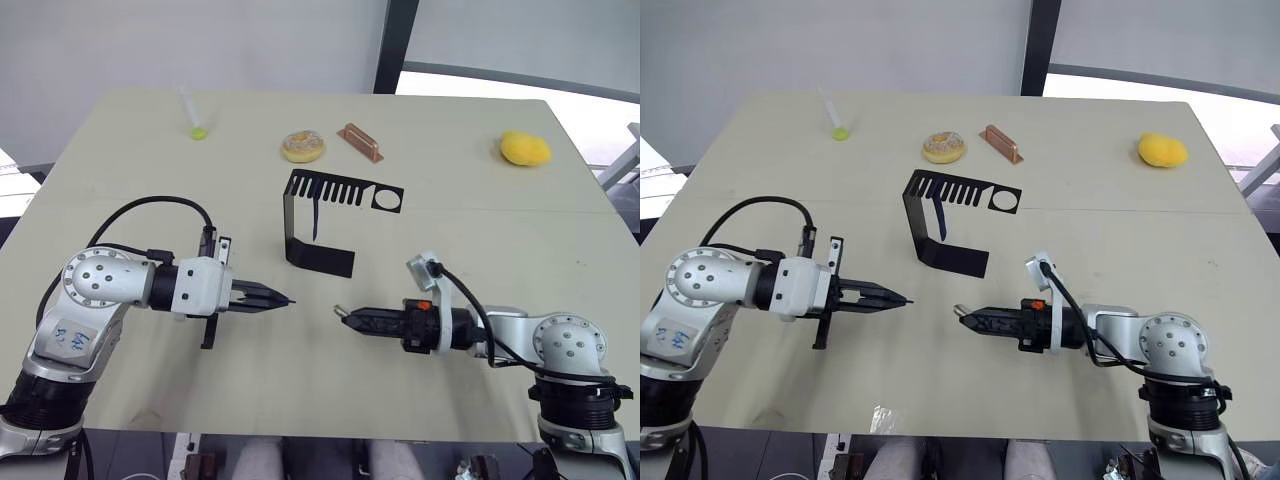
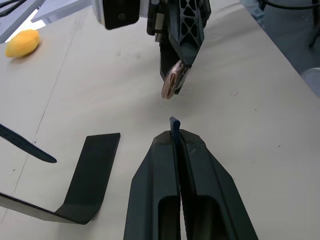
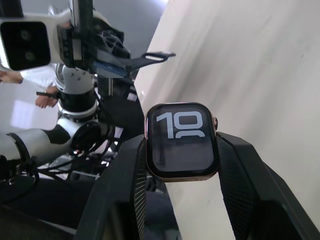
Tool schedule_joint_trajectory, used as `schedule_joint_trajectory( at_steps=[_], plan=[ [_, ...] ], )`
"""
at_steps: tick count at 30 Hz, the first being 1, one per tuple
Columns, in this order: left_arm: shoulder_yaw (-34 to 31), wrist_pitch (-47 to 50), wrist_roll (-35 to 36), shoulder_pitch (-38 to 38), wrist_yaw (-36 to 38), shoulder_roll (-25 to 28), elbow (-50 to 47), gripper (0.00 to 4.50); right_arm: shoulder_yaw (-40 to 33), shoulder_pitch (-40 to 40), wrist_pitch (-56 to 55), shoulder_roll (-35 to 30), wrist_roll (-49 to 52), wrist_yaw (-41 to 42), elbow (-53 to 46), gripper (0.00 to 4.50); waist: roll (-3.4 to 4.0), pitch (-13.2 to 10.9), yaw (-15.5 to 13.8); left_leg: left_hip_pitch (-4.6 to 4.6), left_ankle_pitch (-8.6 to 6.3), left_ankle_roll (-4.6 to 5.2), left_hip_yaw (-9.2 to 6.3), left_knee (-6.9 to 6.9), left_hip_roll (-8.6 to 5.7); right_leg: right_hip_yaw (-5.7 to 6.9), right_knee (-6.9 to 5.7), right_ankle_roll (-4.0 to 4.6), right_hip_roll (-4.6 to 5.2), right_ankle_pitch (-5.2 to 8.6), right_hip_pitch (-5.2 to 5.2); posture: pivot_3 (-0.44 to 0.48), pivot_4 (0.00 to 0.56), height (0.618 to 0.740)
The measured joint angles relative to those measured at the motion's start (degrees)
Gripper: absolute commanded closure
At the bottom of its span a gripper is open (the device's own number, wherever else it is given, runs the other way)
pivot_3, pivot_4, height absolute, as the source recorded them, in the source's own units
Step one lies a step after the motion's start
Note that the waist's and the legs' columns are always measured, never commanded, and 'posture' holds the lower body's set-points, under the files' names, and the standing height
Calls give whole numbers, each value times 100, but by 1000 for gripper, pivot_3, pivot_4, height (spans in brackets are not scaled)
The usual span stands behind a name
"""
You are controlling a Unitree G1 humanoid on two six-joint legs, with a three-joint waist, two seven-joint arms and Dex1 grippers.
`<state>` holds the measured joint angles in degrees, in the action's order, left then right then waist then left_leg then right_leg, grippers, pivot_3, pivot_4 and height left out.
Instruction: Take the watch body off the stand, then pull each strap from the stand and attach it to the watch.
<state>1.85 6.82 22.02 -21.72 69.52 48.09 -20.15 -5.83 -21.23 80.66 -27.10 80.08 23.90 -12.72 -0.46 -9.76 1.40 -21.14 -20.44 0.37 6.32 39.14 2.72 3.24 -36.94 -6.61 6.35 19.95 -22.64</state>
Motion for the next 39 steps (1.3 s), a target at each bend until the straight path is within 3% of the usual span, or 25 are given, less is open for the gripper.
schedule_joint_trajectory(
  at_steps=[18, 39],
  plan=[
    [807, 157, -630, -425, -76, -223, -169, 4500, 276, -129, 29, 66, -10, -247, 156, 2991, 0, 0, -1, -3, 0, 1, -2, 0, 0, 45, 1, -1, 0, 0, 0, 0, 150, 740],
    [834, 50, -827, -367, -3, -189, -154, 4500, 301, -70, -74, 94, -6, -477, 128, 2991, 0, 0, 2, -4, 1, 1, -4, 0, 0, 46, 2, -1, 1, 0, 0, 0, 150, 740]
  ],
)
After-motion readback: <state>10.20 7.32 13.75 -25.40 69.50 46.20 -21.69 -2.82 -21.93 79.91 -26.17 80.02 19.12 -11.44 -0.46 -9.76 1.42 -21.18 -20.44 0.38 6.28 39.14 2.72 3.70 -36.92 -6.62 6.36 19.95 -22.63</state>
